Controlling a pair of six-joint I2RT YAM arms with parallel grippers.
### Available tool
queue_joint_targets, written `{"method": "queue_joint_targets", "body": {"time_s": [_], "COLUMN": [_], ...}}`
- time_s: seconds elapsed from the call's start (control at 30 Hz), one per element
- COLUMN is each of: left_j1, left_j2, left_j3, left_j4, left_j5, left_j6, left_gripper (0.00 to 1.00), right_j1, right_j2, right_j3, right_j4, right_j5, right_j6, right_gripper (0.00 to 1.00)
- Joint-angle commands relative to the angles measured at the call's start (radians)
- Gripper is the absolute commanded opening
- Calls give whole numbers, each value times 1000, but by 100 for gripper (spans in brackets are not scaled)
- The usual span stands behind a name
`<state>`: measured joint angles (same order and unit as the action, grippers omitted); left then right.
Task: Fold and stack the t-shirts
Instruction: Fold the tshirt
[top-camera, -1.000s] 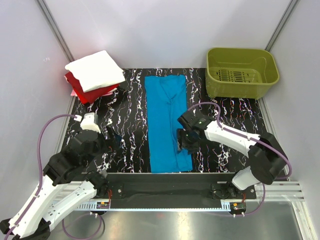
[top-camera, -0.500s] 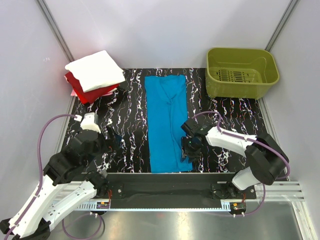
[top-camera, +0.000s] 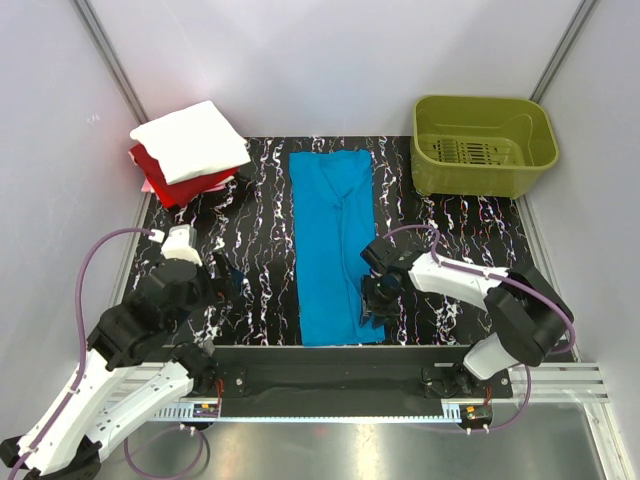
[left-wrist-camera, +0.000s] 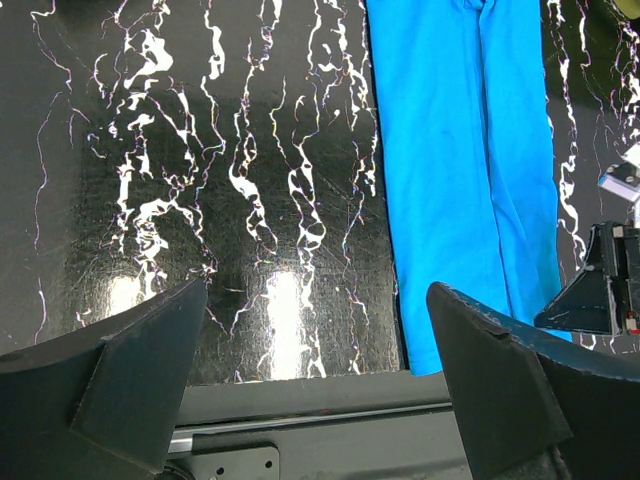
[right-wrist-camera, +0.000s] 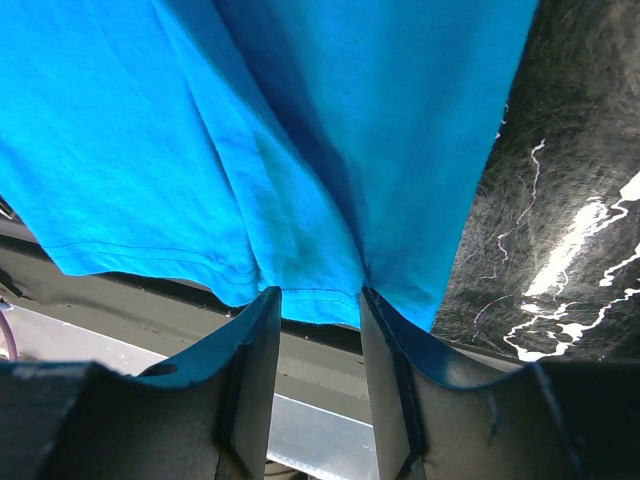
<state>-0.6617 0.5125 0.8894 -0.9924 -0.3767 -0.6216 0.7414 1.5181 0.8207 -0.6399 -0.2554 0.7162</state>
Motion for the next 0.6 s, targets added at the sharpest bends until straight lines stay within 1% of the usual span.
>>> {"method": "queue_joint_targets", "body": {"time_s": [0.0, 0.2, 0.37, 0.57], "left_j1": [-4, -6, -6, -6], "left_j2": [-2, -12, -9, -11], "left_j3": [-4, -6, -6, -6], "left_j4": [44, 46, 46, 46], "left_j5": [-28, -28, -28, -28], "left_j6": [-4, -4, -4, -4], "left_gripper": [99, 99, 99, 99], "right_j1": [1, 0, 1, 1], "right_j2": [11, -15, -48, -44], "right_j3": [6, -12, -49, -48], "right_j4": [-6, -47, -43, -29], "right_j5": [-33, -5, -10, -30], "right_j6": [14, 31, 43, 49], "right_gripper": [45, 47, 47, 36]}}
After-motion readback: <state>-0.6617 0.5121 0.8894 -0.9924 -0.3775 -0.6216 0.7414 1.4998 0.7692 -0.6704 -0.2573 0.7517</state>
